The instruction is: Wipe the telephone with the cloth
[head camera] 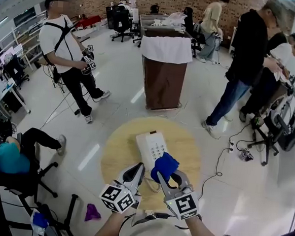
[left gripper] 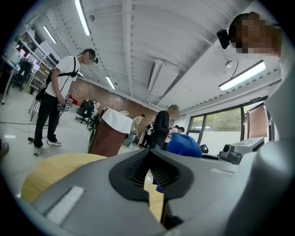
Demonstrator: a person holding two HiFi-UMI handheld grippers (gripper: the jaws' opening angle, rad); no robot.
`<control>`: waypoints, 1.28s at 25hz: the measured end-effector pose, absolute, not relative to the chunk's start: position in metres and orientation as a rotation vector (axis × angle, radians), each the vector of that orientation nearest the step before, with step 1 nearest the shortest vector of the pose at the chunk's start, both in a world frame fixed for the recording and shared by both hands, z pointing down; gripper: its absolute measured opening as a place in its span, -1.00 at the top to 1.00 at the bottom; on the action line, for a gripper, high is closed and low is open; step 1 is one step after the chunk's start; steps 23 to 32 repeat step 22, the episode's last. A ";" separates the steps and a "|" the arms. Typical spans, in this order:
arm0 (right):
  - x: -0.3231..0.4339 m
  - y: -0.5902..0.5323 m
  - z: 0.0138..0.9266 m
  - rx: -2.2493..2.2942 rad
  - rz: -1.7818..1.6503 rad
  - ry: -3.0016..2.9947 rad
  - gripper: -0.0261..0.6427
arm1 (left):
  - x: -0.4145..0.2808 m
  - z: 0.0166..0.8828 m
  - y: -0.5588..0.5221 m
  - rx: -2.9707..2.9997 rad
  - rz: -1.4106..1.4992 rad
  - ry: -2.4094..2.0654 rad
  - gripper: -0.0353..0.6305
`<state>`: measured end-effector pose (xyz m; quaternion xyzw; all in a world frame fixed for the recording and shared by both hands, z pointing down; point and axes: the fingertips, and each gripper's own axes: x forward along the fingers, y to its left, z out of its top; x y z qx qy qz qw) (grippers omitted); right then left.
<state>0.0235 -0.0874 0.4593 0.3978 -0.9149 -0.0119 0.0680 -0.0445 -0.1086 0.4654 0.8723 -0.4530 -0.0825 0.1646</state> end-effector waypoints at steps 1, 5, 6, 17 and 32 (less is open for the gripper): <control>0.026 -0.085 0.457 1.202 -0.034 -2.759 0.72 | -0.040 0.462 -0.103 2.503 -0.224 -1.300 0.89; 0.033 -0.074 0.452 1.205 -0.019 -2.761 0.72 | -0.026 0.452 -0.084 2.549 -0.206 -1.334 0.89; 0.034 -0.071 0.451 1.202 -0.016 -2.762 0.72 | -0.024 0.451 -0.081 2.551 -0.205 -1.340 0.89; 0.040 -0.050 0.452 1.177 -0.018 -2.793 0.72 | -0.012 0.447 -0.053 2.546 -0.175 -1.395 0.89; 0.050 -0.044 0.450 1.179 -0.009 -2.785 0.72 | -0.001 0.446 -0.045 2.569 -0.166 -1.401 0.89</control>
